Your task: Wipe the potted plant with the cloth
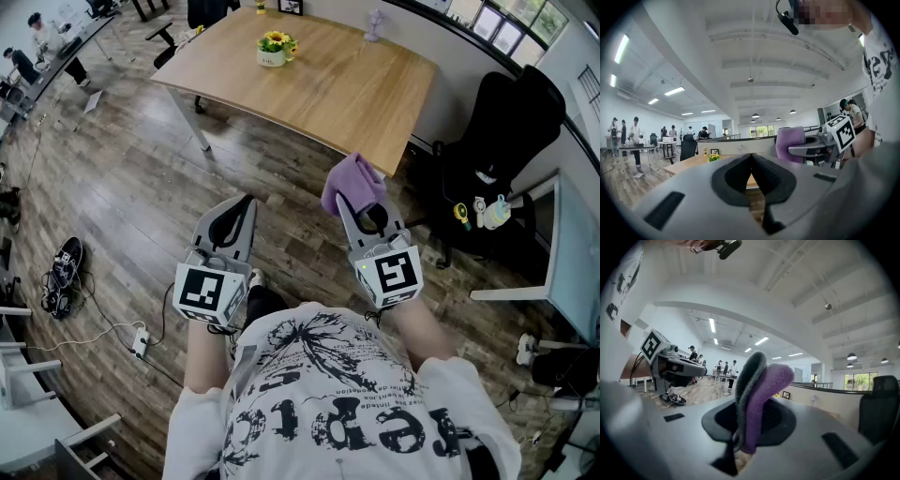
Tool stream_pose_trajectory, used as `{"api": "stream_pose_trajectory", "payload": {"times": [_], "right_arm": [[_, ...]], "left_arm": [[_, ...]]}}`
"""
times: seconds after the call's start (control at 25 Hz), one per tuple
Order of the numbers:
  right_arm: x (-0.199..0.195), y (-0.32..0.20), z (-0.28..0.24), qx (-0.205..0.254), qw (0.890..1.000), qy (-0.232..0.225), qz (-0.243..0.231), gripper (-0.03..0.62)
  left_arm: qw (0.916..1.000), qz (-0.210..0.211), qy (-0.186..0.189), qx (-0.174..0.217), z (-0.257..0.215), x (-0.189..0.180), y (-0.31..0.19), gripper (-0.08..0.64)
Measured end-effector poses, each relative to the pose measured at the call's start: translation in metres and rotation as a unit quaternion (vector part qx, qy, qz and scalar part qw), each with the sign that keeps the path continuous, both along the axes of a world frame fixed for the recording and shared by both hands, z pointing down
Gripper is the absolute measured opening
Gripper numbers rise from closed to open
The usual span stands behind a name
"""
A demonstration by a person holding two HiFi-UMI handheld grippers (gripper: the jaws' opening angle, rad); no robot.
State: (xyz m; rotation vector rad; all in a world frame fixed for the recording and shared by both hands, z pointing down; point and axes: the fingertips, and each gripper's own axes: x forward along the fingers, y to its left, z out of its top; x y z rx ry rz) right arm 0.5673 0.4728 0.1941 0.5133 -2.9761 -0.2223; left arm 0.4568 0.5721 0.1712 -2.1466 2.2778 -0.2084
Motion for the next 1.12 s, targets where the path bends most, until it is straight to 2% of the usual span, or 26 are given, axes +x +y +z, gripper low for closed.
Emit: {"api": "stream_pose_trajectory", "payload": {"times": [0.4,0.68,0.88,1.12], "right_arm": [[-0.003,-0.013,0.005,-0.012,1.000,-0.009,-0.005,0.063],[-0.027,-0.036,0.008,-0.034,0.999,-0.016,0.013,0.066],[-0.066,-0.052,0.025,-0.050,0.998,-0.002,0.026,0.067],[-0.148,-0.085,0.032,-0.045,0.997,0.016,0.060,0.067]], "left_arm": [[1.0000,-0.002,0.003,-0.005,0.005,-0.002,-0.016,0.003],[1.0000,-0.003,-0.001,-0.005,0.001,-0.030,-0.026,0.003],[0.9998,-0.004,0.014,-0.011,0.018,-0.076,-0.037,0.003],[0.9992,0.024,0.028,-0.014,0.030,-0.163,-0.073,0.003]]}}
